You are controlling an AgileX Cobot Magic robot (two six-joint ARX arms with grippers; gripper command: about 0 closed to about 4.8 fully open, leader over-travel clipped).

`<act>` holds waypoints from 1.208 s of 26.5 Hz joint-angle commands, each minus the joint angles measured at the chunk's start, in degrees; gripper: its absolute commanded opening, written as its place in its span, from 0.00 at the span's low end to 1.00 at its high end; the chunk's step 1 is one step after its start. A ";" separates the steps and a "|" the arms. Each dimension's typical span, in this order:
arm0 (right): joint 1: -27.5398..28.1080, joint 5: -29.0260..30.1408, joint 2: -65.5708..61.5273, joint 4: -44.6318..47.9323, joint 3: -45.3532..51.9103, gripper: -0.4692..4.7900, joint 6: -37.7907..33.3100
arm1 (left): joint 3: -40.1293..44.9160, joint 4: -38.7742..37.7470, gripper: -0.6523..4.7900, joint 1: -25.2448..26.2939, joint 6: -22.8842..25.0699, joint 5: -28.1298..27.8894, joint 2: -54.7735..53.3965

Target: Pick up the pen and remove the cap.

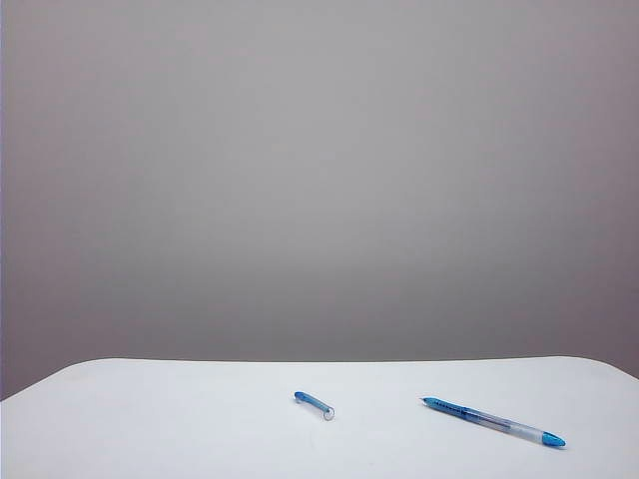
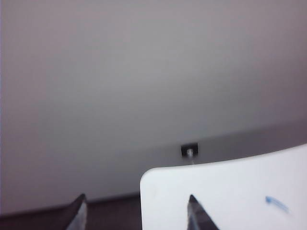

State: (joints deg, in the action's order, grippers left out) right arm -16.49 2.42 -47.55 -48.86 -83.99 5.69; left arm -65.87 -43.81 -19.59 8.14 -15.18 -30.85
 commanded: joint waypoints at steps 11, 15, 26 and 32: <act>-0.04 -4.17 23.74 17.40 23.65 0.17 -2.67 | 24.13 20.79 0.44 0.04 -0.17 -1.09 14.67; -0.04 -4.17 31.54 29.20 36.20 0.16 -7.65 | 29.42 27.78 0.44 0.02 -1.70 -0.98 14.67; -0.07 -3.58 46.95 41.35 54.66 0.10 -13.73 | 44.85 39.01 0.31 0.04 -5.73 6.10 14.82; -0.22 -2.34 47.54 40.13 55.93 0.09 -13.62 | 46.27 39.60 0.28 0.09 -7.19 5.81 15.76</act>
State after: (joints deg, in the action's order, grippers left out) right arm -16.67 -1.15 -0.05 -9.50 -28.08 -7.90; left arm -19.59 -5.04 -19.59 0.36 -8.80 -15.42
